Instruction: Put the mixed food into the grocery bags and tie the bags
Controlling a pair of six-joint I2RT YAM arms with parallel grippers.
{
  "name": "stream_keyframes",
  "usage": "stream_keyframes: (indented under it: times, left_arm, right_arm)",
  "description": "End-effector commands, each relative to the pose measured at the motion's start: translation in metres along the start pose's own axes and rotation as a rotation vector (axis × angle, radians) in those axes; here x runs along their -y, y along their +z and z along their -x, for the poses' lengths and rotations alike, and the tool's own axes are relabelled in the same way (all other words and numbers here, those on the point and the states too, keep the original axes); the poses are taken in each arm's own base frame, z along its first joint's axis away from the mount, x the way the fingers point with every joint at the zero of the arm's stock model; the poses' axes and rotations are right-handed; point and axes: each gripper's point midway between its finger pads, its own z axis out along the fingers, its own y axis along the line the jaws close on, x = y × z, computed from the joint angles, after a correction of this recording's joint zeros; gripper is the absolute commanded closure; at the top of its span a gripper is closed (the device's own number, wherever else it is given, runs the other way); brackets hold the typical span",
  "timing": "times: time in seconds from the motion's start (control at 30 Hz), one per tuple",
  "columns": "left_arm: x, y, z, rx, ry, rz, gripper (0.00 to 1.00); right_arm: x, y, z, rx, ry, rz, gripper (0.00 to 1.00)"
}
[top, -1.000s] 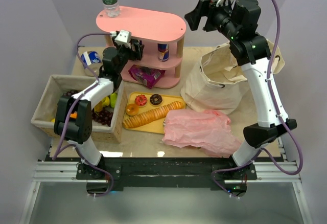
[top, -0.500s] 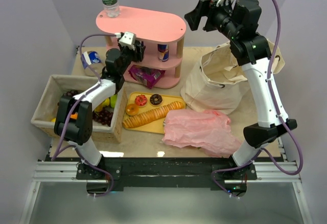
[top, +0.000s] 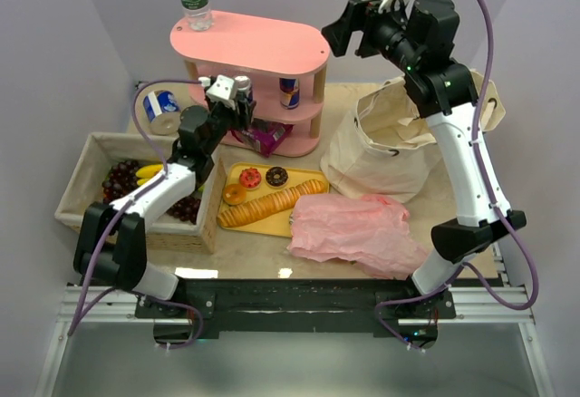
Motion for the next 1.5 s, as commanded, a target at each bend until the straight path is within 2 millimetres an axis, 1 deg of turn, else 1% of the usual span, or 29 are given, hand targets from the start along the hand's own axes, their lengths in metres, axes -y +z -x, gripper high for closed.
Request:
stream_keyframes:
  times: [0.0, 0.03, 0.07, 0.1, 0.13, 0.17, 0.2, 0.23, 0.27, 0.3, 0.33, 0.37, 0.43, 0.47, 0.53, 0.57, 0.6, 0.63, 0.67, 0.7, 0.77, 0.8, 0.83, 0.87, 0.9, 1.0, 1.13, 1.4, 1.47]
  left_arm:
    - [0.01, -0.026, 0.035, 0.081, 0.031, 0.005, 0.72]
    - [0.017, -0.031, 0.031, 0.065, 0.061, -0.01, 0.72]
    - [0.022, -0.037, 0.038, 0.074, 0.067, -0.017, 0.73]
    - [0.026, -0.041, 0.033, 0.046, 0.073, -0.026, 0.74]
    - [0.036, -0.045, 0.034, 0.041, 0.072, -0.049, 0.74]
    - [0.042, -0.052, 0.044, 0.055, 0.073, -0.06, 0.74]
    - [0.047, -0.057, 0.041, 0.035, 0.075, -0.075, 0.75]
    - [0.06, -0.062, 0.044, 0.033, 0.074, -0.106, 0.75]
    - [0.065, -0.069, 0.048, 0.029, 0.071, -0.115, 0.76]
    - [0.078, -0.074, 0.051, 0.029, 0.057, -0.148, 0.76]
    - [0.083, -0.078, 0.053, 0.025, 0.041, -0.163, 0.77]
    - [0.091, -0.085, 0.062, 0.042, 0.025, -0.192, 0.78]
    - [0.106, -0.093, 0.067, 0.043, -0.044, -0.233, 0.79]
    - [0.112, -0.098, 0.074, 0.058, -0.059, -0.264, 0.8]
    - [0.125, -0.101, 0.081, 0.063, -0.087, -0.319, 0.8]
    - [0.134, -0.101, 0.078, 0.044, -0.088, -0.358, 0.82]
    - [0.14, -0.101, 0.082, 0.048, -0.083, -0.377, 0.82]
    - [0.144, -0.099, 0.079, 0.035, -0.073, -0.39, 0.82]
    - [0.146, -0.098, 0.075, 0.015, -0.062, -0.398, 0.82]
    - [0.149, -0.097, 0.079, 0.02, -0.039, -0.406, 0.82]
    - [0.15, -0.091, 0.069, -0.019, -0.017, -0.407, 0.84]
    - [0.151, -0.089, 0.071, -0.019, 0.004, -0.411, 0.85]
    - [0.152, -0.086, 0.073, -0.021, 0.01, -0.409, 0.85]
    - [0.152, -0.084, 0.071, -0.028, 0.037, -0.412, 0.85]
    - [0.155, -0.083, 0.07, -0.028, 0.061, -0.42, 0.85]
    - [0.16, -0.08, 0.07, -0.032, 0.089, -0.433, 0.85]
    - [0.166, -0.078, 0.065, -0.043, 0.112, -0.443, 0.85]
    - [0.175, -0.079, 0.062, -0.058, 0.168, -0.453, 0.85]
    - [0.177, -0.079, 0.059, -0.07, 0.188, -0.456, 0.85]
  right_arm:
    - [-0.016, 0.0, 0.011, 0.04, -0.034, 0.023, 0.02]
    - [-0.019, 0.0, 0.01, 0.035, -0.038, 0.025, 0.02]
    - [-0.023, 0.002, 0.006, 0.028, -0.035, 0.038, 0.02]
    - [-0.026, 0.004, 0.005, 0.025, -0.029, 0.043, 0.02]
    - [-0.028, 0.004, 0.003, 0.021, -0.021, 0.046, 0.02]
    - [-0.035, 0.007, -0.001, 0.01, -0.021, 0.061, 0.02]
    - [-0.039, 0.006, -0.002, 0.003, -0.024, 0.067, 0.02]
    - [-0.043, 0.007, -0.006, -0.009, -0.039, 0.074, 0.02]
    - [-0.053, 0.008, -0.011, -0.024, -0.049, 0.091, 0.02]
    - [-0.054, 0.008, -0.016, -0.044, -0.06, 0.075, 0.02]
    - [-0.058, 0.008, -0.02, -0.058, -0.073, 0.077, 0.02]
    - [-0.065, 0.008, -0.026, -0.074, -0.071, 0.088, 0.02]
    - [-0.063, 0.005, -0.037, -0.119, -0.044, 0.055, 0.02]
    - [-0.066, 0.004, -0.043, -0.14, -0.033, 0.06, 0.02]
    - [-0.071, -0.002, -0.055, -0.198, 0.006, 0.066, 0.02]
    - [-0.074, -0.003, -0.061, -0.226, 0.019, 0.074, 0.02]
    - [-0.077, -0.011, -0.066, -0.265, 0.035, 0.077, 0.04]
    - [-0.079, -0.011, -0.073, -0.299, 0.06, 0.08, 0.05]
    - [-0.084, -0.014, -0.078, -0.323, 0.07, 0.089, 0.06]
    - [-0.087, -0.021, -0.085, -0.361, 0.086, 0.094, 0.06]
    - [-0.096, -0.03, -0.091, -0.393, 0.099, 0.107, 0.06]
    - [-0.096, -0.033, -0.103, -0.437, 0.114, 0.098, 0.06]
    - [-0.099, -0.038, -0.109, -0.457, 0.119, 0.095, 0.07]
    - [-0.097, -0.04, -0.117, -0.483, 0.125, 0.077, 0.07]
    - [-0.095, -0.042, -0.132, -0.534, 0.134, 0.065, 0.07]
    - [-0.096, -0.045, -0.153, -0.606, 0.146, 0.062, 0.09]
    - [-0.1, -0.045, -0.162, -0.643, 0.164, 0.063, 0.09]
    - [-0.098, -0.044, -0.198, -0.765, 0.174, 0.054, 0.09]
    - [-0.099, -0.044, -0.202, -0.778, 0.171, 0.062, 0.09]
